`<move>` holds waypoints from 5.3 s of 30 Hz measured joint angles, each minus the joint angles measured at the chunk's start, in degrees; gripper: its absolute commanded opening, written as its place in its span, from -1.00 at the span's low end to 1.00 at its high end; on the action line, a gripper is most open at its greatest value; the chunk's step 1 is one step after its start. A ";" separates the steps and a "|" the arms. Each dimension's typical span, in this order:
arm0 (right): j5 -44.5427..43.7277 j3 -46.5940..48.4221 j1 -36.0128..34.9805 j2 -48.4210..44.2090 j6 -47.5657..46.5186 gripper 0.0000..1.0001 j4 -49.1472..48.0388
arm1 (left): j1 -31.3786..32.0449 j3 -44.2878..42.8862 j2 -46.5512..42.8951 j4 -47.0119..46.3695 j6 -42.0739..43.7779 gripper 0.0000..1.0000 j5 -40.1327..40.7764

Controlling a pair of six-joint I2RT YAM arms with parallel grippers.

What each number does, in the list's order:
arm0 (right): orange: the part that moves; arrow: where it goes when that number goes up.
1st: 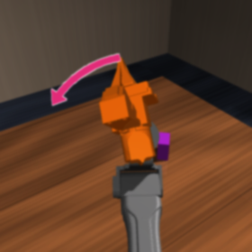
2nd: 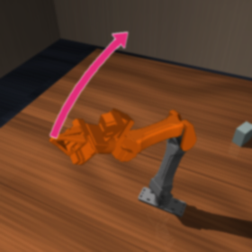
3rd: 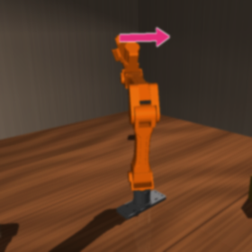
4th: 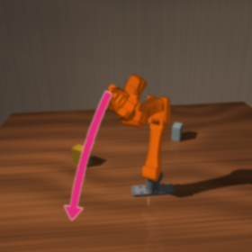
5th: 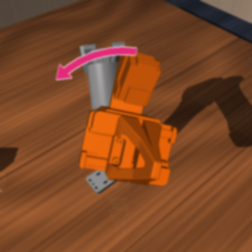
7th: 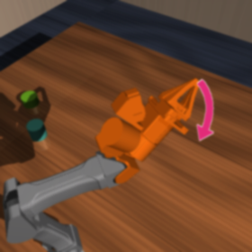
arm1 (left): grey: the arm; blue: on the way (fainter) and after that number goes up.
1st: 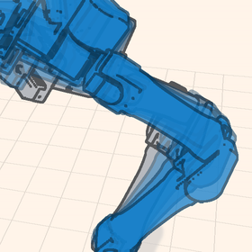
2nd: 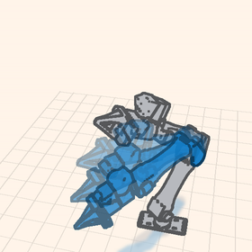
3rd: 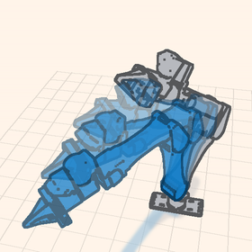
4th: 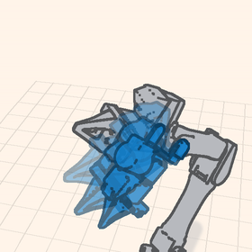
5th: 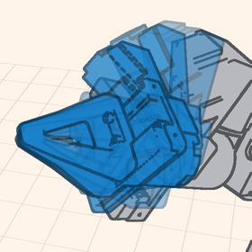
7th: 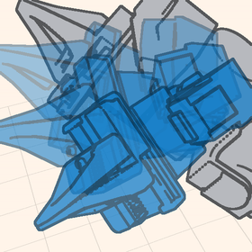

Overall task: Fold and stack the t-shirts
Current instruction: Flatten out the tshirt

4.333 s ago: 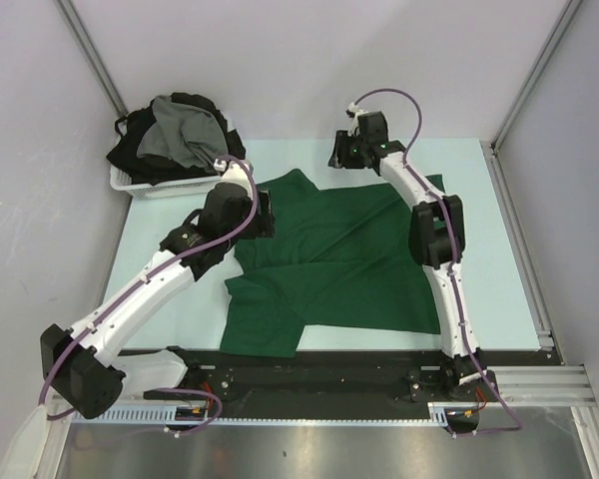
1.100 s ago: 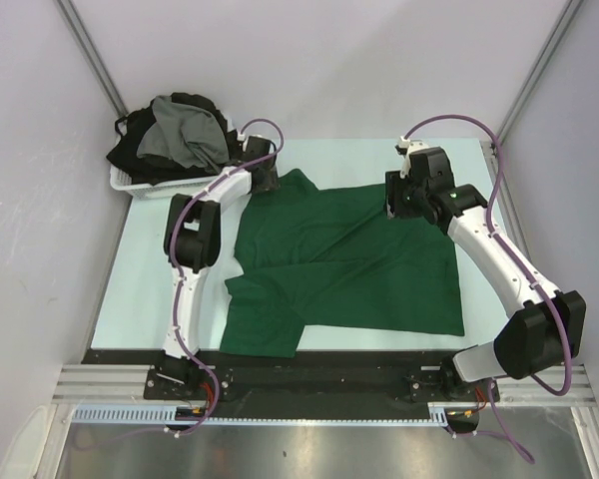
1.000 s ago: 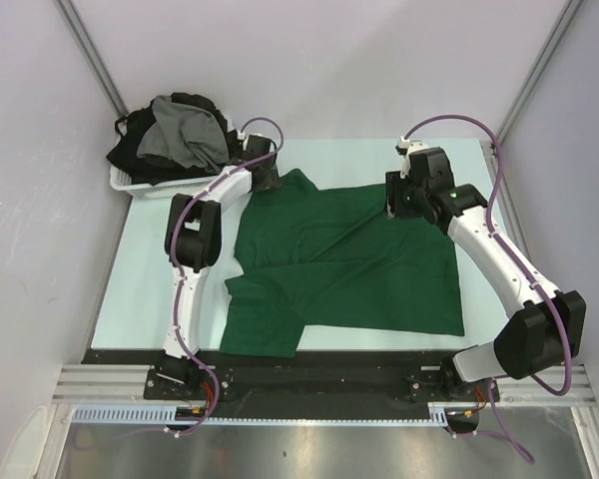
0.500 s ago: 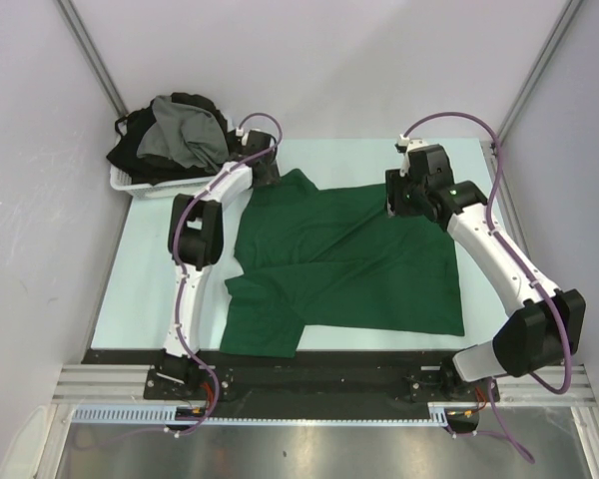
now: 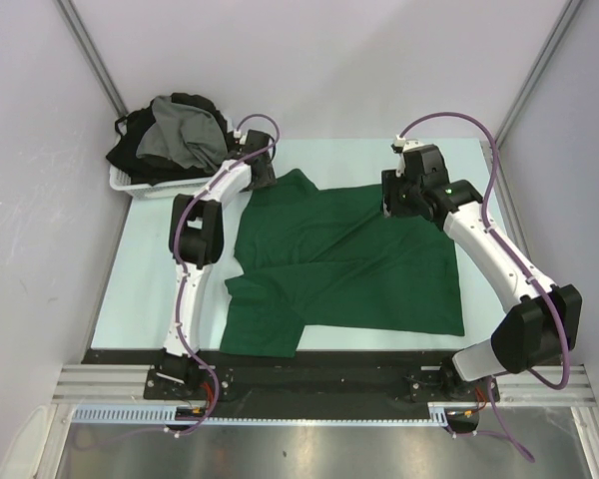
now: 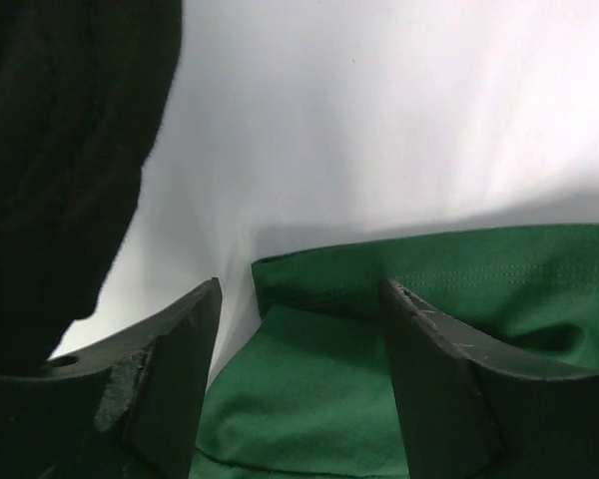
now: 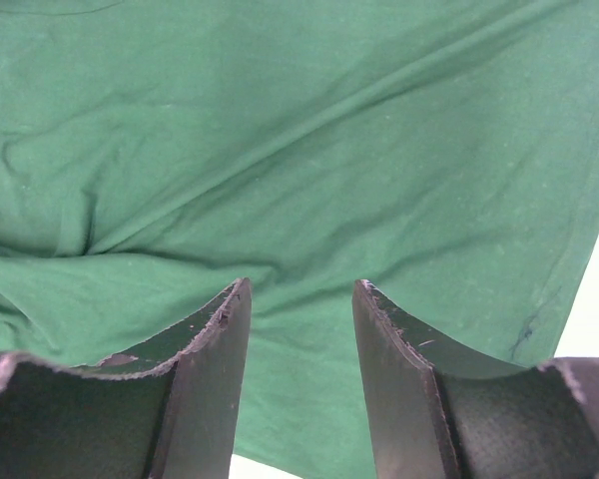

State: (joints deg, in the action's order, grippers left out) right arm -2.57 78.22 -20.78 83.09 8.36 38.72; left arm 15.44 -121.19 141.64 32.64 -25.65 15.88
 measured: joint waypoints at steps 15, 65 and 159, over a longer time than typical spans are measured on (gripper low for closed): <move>-0.02 0.68 -0.39 0.28 0.20 0.01 0.02 | -1.36 -1.29 0.87 1.14 -1.31 -0.23 -0.22; 1.92 -1.75 -8.72 1.79 5.14 -0.04 -0.46 | -4.76 -15.47 8.24 -3.08 0.76 -0.97 -3.98; 1.66 -0.15 -0.70 -4.22 2.45 -0.05 -1.64 | 9.51 10.69 -8.09 -7.93 5.64 -1.00 -11.06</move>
State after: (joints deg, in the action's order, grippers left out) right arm -0.91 78.06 -21.47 78.87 10.81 37.08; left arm 24.95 -110.50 133.56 24.71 -20.01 4.82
